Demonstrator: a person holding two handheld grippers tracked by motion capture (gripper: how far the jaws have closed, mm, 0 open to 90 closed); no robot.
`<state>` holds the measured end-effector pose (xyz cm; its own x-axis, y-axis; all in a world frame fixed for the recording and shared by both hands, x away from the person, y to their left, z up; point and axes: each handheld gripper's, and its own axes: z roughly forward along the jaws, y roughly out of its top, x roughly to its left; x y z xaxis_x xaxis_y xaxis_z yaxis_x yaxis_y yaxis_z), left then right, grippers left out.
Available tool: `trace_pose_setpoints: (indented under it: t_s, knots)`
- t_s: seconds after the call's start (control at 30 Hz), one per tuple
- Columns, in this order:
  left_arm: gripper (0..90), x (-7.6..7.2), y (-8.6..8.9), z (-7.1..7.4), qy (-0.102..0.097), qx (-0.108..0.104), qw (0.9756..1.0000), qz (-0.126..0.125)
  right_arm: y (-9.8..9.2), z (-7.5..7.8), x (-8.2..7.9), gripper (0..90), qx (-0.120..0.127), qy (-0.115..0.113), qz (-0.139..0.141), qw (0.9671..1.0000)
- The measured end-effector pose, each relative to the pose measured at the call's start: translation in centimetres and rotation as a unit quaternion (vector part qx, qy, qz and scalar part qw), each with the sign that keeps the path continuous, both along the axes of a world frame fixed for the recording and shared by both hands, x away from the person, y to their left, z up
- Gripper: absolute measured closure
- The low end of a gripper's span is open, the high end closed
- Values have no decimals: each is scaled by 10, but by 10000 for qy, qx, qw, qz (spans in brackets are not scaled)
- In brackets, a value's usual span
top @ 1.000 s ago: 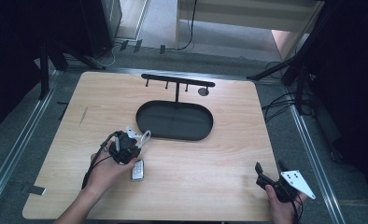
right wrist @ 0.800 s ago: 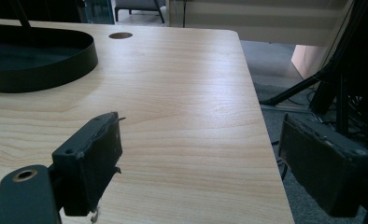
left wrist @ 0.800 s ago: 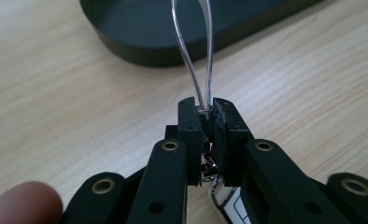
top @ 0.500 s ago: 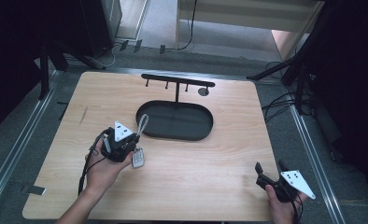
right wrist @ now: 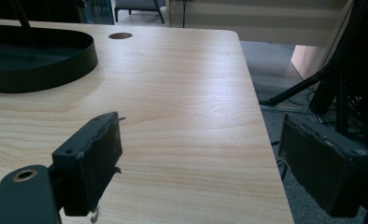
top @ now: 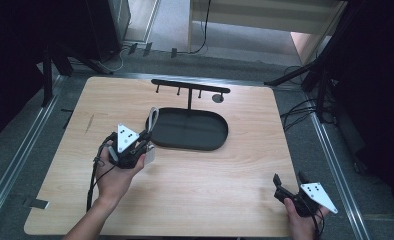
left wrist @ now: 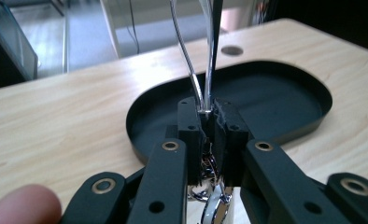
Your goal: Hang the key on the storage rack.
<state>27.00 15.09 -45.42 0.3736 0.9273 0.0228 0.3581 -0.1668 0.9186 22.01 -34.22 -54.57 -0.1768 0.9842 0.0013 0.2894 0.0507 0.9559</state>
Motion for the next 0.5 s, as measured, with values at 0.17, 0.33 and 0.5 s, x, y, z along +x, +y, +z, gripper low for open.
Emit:
trace_pose_setpoints:
  t_s: [0.17,0.33,0.5]
  knots:
    - [830,4,-8,0,-170,-148,9997,-20,0,0,0,138,1,-2,2,10000]
    - [830,11,-15,-1,-520,-371,9980,-10,0,0,0,138,8,-7,4,10000]
    - [830,18,-19,-2,-839,-503,9952,-85,0,0,0,138,-1,-15,10,10000]
